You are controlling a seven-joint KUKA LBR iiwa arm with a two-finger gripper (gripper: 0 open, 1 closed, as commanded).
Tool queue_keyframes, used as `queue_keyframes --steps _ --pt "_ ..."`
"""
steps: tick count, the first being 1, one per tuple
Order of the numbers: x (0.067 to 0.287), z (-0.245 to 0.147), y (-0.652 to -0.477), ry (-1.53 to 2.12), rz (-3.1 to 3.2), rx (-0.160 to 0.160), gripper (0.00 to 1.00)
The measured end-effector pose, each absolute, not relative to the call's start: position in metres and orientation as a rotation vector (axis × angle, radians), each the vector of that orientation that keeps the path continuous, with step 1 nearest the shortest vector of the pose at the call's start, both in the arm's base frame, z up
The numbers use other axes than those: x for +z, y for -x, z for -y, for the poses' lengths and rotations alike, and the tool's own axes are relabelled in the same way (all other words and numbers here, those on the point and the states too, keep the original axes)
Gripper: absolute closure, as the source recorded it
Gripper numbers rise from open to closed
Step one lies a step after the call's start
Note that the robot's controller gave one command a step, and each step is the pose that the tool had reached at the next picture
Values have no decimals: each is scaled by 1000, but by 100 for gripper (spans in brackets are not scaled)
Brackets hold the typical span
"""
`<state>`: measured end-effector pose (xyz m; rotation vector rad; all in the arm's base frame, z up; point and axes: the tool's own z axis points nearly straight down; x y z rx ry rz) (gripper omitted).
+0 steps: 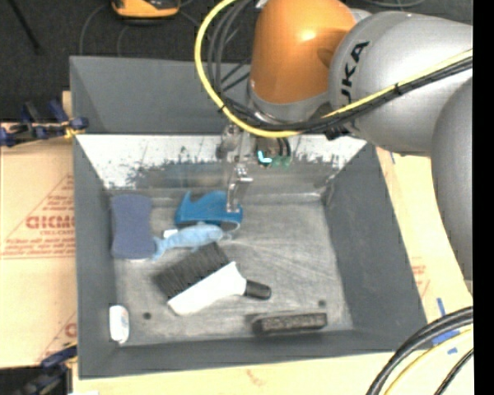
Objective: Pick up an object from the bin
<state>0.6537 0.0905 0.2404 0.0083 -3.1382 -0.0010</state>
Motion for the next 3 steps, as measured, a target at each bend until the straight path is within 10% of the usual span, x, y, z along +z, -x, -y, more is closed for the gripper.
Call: queue_keyframes --steps 1,3 --pt "246 -90 -655 -6 3147 -2 0" --pt "161 -102 -655 -474 3110 0 0"
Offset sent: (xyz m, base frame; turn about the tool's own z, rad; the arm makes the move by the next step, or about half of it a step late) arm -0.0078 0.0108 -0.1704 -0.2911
